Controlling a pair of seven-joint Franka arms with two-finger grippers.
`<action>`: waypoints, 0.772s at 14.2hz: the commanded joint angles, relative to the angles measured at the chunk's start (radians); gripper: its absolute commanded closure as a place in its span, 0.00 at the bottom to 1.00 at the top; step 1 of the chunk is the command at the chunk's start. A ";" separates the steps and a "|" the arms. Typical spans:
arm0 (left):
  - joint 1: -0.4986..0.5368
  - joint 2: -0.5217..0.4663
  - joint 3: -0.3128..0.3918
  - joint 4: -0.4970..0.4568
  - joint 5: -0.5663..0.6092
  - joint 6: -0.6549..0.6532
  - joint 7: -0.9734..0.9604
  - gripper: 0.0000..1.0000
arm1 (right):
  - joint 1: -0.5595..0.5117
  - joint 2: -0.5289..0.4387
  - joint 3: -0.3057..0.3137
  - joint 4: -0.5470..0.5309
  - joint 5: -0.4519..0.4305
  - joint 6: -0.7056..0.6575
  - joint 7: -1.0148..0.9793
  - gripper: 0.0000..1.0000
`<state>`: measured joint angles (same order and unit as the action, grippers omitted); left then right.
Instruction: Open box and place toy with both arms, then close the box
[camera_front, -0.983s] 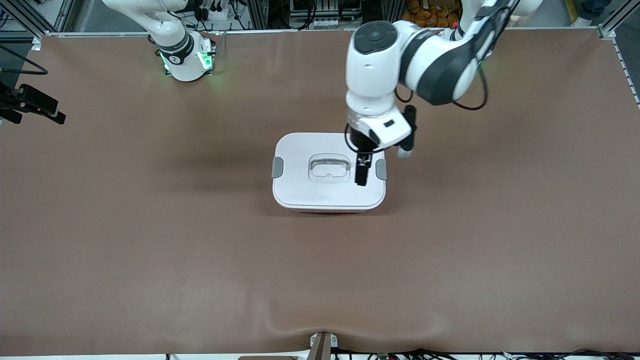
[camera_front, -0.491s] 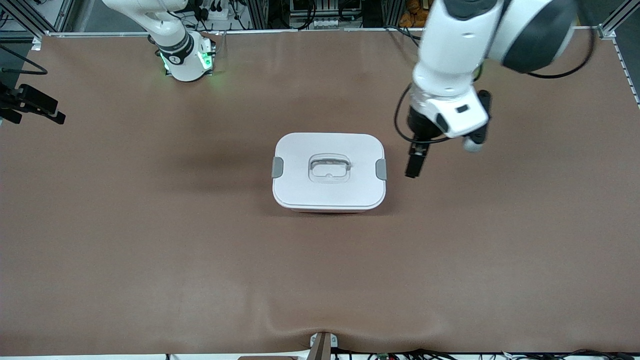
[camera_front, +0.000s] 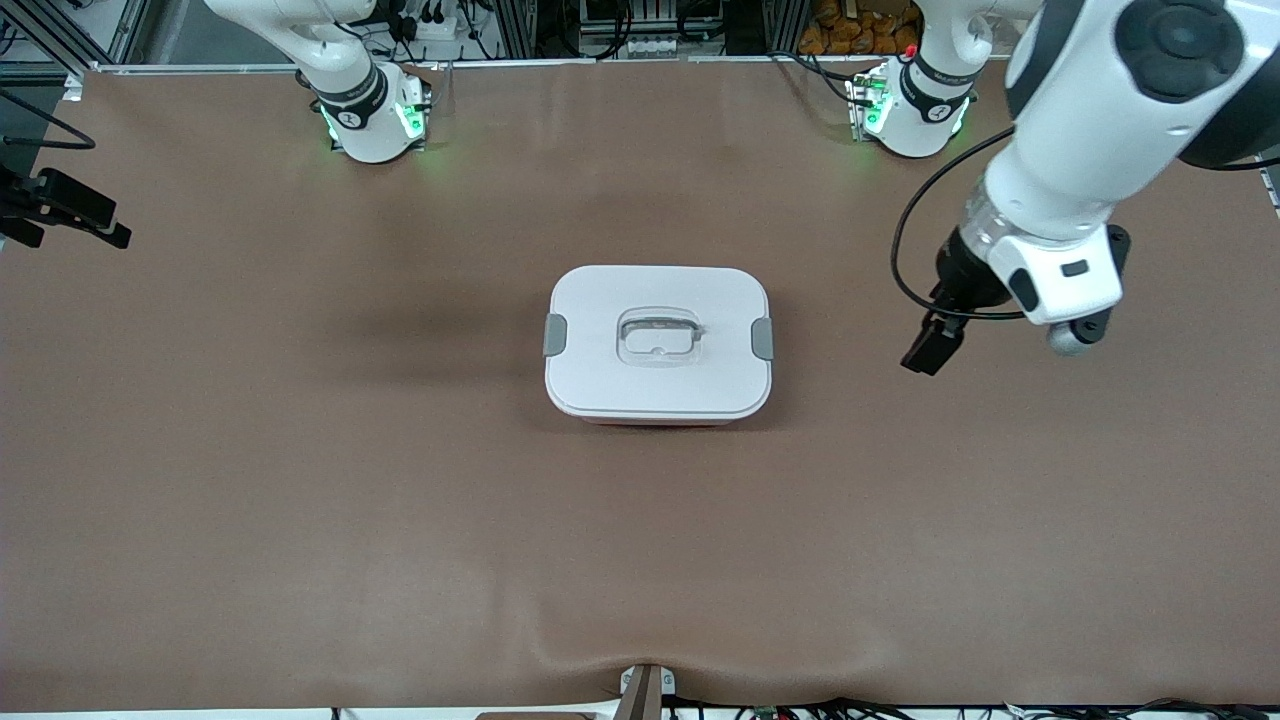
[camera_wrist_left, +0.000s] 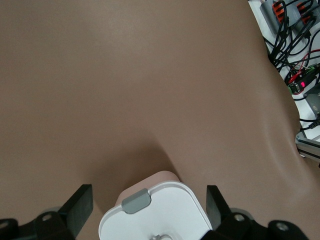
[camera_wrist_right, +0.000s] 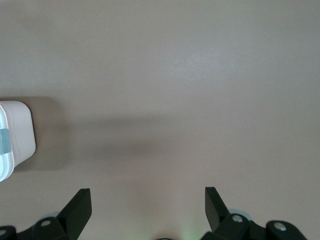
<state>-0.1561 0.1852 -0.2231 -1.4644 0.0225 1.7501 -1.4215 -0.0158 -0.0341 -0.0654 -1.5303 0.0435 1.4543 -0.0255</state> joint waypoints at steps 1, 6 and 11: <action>0.044 0.026 -0.005 0.068 -0.045 -0.031 0.071 0.00 | -0.016 -0.007 0.010 0.004 0.001 -0.003 0.002 0.00; 0.075 0.028 -0.004 0.072 -0.039 -0.031 0.229 0.00 | -0.016 -0.007 0.010 0.004 0.001 -0.003 0.002 0.00; 0.075 0.016 -0.010 0.073 -0.027 -0.055 0.242 0.00 | -0.016 -0.007 0.010 0.004 0.001 -0.003 0.002 0.00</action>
<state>-0.0864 0.1972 -0.2245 -1.4198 -0.0044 1.7389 -1.1995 -0.0158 -0.0341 -0.0656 -1.5303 0.0435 1.4543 -0.0255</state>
